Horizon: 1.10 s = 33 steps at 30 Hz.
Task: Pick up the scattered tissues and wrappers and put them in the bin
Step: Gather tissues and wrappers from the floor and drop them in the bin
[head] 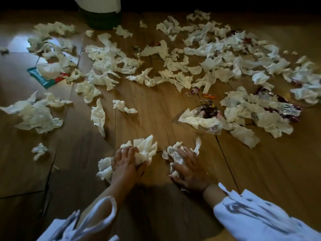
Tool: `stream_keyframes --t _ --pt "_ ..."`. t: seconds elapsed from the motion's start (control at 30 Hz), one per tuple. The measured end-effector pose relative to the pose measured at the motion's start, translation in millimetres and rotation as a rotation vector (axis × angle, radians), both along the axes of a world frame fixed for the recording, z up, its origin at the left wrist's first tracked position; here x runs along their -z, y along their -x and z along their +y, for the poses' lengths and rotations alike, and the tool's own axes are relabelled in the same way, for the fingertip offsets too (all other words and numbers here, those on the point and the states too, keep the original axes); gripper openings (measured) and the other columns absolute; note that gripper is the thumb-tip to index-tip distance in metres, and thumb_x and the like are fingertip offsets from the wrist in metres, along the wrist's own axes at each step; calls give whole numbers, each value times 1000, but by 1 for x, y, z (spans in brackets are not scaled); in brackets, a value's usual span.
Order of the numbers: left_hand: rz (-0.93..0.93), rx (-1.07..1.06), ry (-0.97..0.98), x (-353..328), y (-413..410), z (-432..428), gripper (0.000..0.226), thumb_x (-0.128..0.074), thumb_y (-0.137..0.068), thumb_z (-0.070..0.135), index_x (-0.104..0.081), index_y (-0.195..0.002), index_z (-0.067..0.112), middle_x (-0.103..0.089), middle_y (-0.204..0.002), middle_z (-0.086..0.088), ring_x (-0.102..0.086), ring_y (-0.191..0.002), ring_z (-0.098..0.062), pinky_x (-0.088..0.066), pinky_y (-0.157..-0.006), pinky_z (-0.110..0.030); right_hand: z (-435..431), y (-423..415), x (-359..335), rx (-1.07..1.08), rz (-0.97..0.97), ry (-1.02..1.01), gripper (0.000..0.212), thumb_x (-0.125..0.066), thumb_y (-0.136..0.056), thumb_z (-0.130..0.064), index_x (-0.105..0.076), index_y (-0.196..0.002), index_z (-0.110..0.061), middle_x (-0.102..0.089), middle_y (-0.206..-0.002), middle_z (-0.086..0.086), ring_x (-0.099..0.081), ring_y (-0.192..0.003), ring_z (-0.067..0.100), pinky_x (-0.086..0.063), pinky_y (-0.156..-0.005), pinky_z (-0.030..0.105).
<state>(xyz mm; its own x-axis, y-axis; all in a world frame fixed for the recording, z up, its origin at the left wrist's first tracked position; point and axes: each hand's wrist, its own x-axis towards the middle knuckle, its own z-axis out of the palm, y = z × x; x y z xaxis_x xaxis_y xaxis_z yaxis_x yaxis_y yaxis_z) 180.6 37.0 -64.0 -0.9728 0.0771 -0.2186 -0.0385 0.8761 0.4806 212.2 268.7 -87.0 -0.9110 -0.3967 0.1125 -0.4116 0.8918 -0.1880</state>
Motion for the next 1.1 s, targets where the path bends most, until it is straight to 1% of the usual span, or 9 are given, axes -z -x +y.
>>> stream_keyframes --t 0.23,0.37,0.43,0.53,0.67,0.77,0.9,1.0,1.1 --pt "22 -4 -57 0 -4 -1 54 -48 -93 27 -26 -142 35 -36 -144 3 -29 -129 -18 -32 -102 -38 -8 15 1 -162 -63 186 10 -47 -84 -27 -47 -91 -19 -65 -88 5 -48 -89 14 -50 -76 30" --pt "64 18 -140 0 0 -12 33 -54 -90 23 -52 -123 24 -47 -126 3 -40 -117 -15 -39 -92 -30 -3 32 -39 183 -225 601 11 -56 -84 -14 -52 -93 -19 -53 -82 -9 -53 -72 5 -42 -66 19" --pt "84 -31 -242 -2 2 -15 24 -57 -88 20 -58 -112 19 -45 -113 5 -47 -107 -15 -45 -86 -28 8 57 -63 412 23 767 17 -54 -88 -13 -52 -105 -14 -53 -85 -10 -53 -71 1 -42 -63 12" --pt "117 -41 -303 -4 1 -19 11 -55 -89 20 -60 -99 19 -41 -110 9 -49 -103 -14 -48 -83 -29 34 100 -81 623 197 715 19 -52 -92 -14 -60 -106 -6 -57 -102 9 -56 -94 18 -41 -77 20" --pt "115 2 -200 -5 -1 -24 21 -53 -90 34 -63 -99 19 -44 -126 3 -39 -111 -10 -39 -84 -25 60 125 -53 694 -259 354 60 -50 -82 -61 -54 -124 -18 -30 -140 14 -32 -128 36 -33 -104 41" --pt "91 37 -110 -7 -1 -23 28 -55 -87 42 -63 -102 20 -43 -134 4 -36 -119 -15 -37 -89 -27 55 112 -34 597 -400 253 68 -50 -83 -60 -36 -140 -25 -8 -156 3 -12 -142 30 -20 -112 45" --pt "124 30 -179 -6 -3 -19 29 -61 -84 39 -59 -106 22 -50 -128 4 -37 -117 -13 -35 -87 -25 40 89 -29 526 -305 323 85 -16 -73 -84 -37 -138 -34 -29 -152 -2 -22 -141 23 -14 -114 53" --pt "84 154 -151 -7 -5 -15 44 -60 -83 44 -49 -123 32 -41 -139 8 -31 -126 -14 -36 -96 -30 27 73 -48 606 -46 371 73 -14 -79 -69 -51 -126 -28 -48 -139 -1 -29 -138 21 -12 -114 48" --pt "-31 352 60 -9 -7 -7 64 -53 -83 55 -24 -139 45 -21 -149 10 -18 -135 -18 -28 -108 -41 7 53 -64 316 210 402 35 -39 -89 -35 -62 -106 -14 -62 -115 9 -47 -119 19 -35 -104 43"
